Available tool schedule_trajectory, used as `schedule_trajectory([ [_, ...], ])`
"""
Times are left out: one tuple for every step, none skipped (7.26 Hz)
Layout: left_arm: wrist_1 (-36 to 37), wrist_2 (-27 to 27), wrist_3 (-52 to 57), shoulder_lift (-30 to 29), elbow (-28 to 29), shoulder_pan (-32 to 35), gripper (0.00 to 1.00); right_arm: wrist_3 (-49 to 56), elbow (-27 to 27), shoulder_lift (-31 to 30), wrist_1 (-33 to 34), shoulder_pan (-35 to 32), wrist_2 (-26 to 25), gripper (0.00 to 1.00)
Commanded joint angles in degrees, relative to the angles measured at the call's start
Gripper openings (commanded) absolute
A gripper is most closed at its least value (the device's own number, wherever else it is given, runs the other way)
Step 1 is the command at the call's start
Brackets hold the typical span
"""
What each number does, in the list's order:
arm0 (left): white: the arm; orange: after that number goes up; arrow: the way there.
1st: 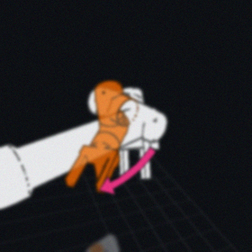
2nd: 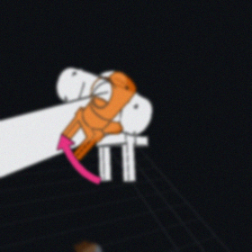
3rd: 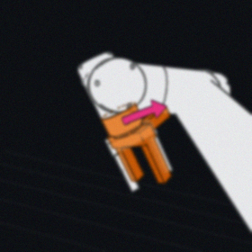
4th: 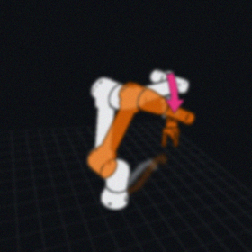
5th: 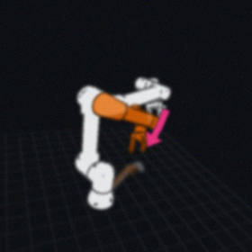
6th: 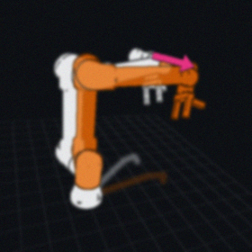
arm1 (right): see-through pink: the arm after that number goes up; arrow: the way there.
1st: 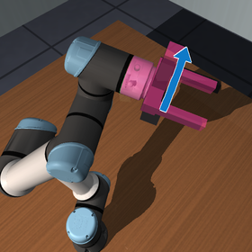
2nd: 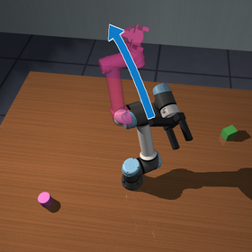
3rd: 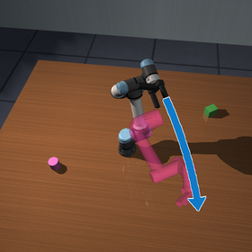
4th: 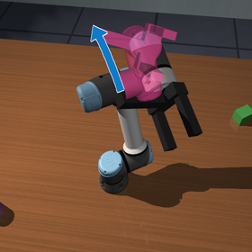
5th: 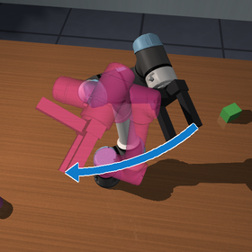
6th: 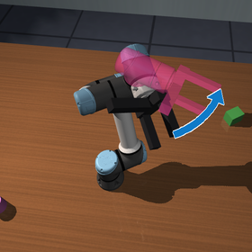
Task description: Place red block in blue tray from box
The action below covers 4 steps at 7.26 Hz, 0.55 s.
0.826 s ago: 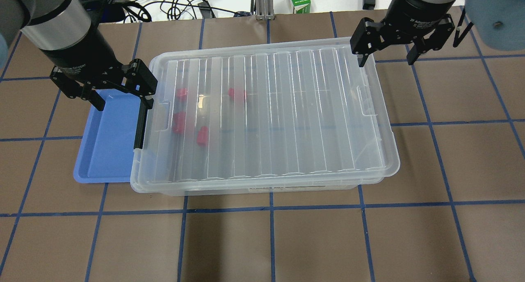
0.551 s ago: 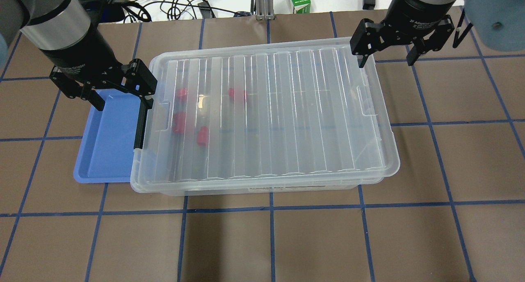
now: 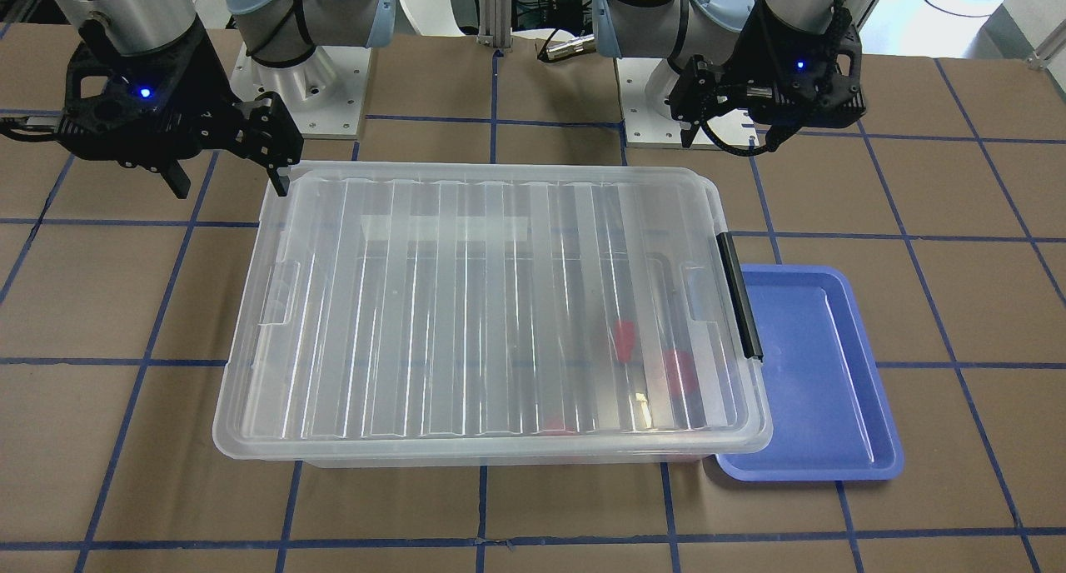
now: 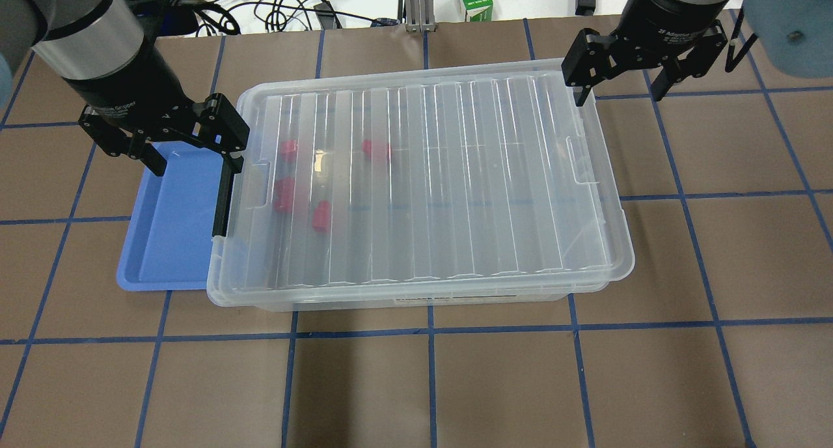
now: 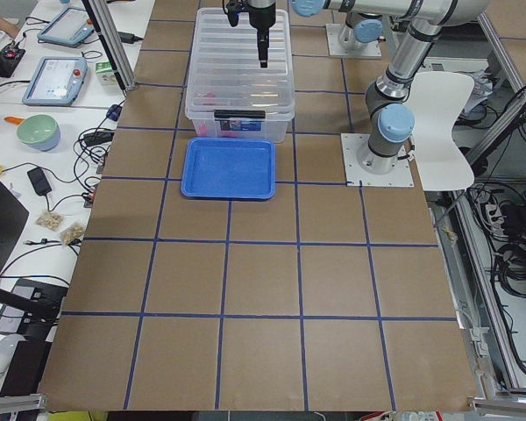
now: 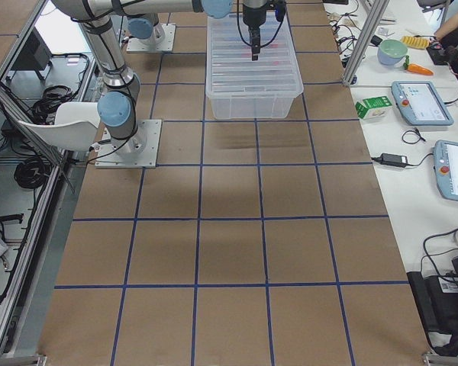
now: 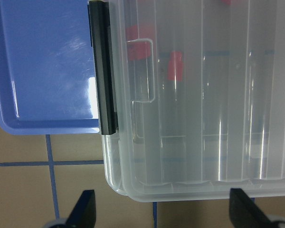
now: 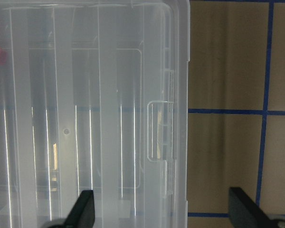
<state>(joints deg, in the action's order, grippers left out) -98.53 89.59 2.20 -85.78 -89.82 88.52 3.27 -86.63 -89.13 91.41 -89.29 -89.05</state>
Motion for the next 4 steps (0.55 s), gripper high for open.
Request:
schedule_trajectory([
  [0.0, 0.1, 0.0, 0.0, 0.0, 0.0, 1.00, 4.2, -1.1, 0.0, -0.3, 3.9, 0.2, 1.00],
  [0.0, 0.1, 0.0, 0.0, 0.0, 0.0, 1.00, 6.4, -3.2, 0.0, 0.3, 5.3, 1.0, 1.00],
  [0.0, 0.1, 0.0, 0.0, 0.0, 0.0, 1.00, 6.6, -5.2, 1.2, 3.0, 5.7, 1.1, 1.00],
  [0.0, 0.1, 0.0, 0.0, 0.0, 0.0, 1.00, 5.6, -7.0, 3.6, 6.9, 5.6, 1.2, 1.00],
])
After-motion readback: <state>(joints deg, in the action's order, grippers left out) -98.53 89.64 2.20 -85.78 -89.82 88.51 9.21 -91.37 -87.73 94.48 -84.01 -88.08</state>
